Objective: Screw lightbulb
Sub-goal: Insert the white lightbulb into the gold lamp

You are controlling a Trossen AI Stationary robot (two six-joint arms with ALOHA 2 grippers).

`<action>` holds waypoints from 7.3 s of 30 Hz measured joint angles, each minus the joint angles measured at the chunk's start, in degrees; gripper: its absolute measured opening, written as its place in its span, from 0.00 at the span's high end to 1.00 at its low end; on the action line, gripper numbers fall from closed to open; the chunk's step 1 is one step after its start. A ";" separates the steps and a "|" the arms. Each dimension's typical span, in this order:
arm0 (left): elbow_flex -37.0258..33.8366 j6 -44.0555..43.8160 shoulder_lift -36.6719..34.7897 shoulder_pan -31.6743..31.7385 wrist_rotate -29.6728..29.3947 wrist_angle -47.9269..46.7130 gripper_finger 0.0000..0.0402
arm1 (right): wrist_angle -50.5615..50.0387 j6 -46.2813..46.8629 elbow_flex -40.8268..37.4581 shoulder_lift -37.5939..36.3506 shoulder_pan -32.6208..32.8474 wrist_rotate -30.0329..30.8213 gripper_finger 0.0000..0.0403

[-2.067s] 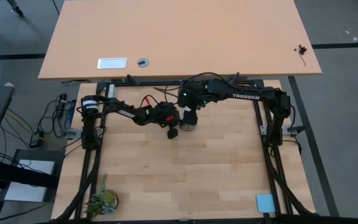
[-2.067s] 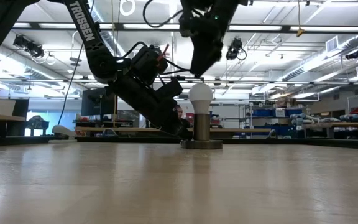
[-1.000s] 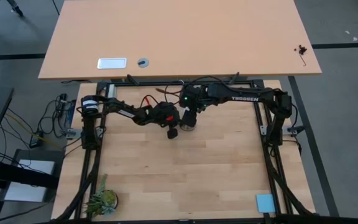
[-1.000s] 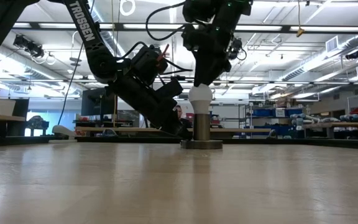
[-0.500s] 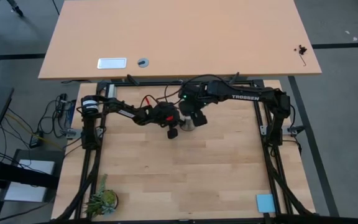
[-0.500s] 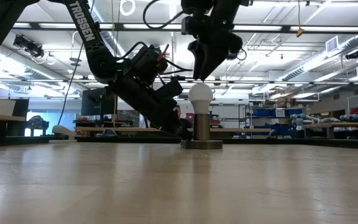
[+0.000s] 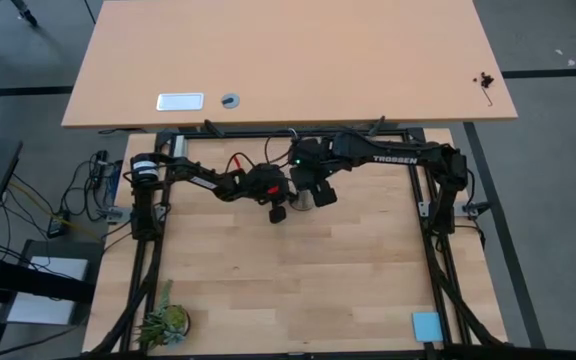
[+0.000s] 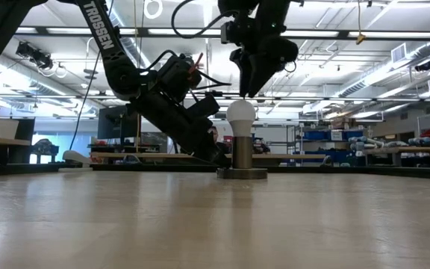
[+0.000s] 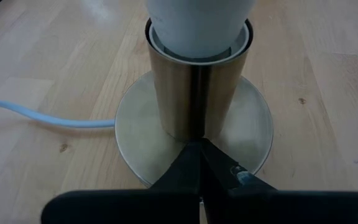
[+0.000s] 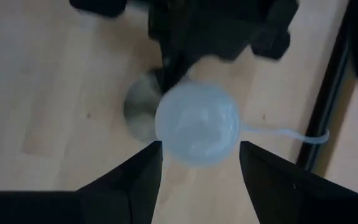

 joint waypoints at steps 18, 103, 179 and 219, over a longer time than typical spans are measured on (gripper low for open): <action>0.00 0.00 0.04 0.00 -0.02 0.39 1.00 | 2.87 0.70 0.24 1.72 -1.23 -2.15 0.32; 0.02 -0.04 -0.04 0.00 -1.12 -0.36 1.00 | -1.00 0.75 5.30 2.99 -2.42 -7.54 0.29; -0.02 -0.24 -0.07 0.00 -2.13 -0.19 1.00 | 2.80 33.62 -0.80 2.41 -1.87 -3.59 0.43; 0.02 -2.16 -0.02 0.00 -5.08 0.44 1.00 | -1.19 20.34 3.78 1.16 2.19 -2.59 0.98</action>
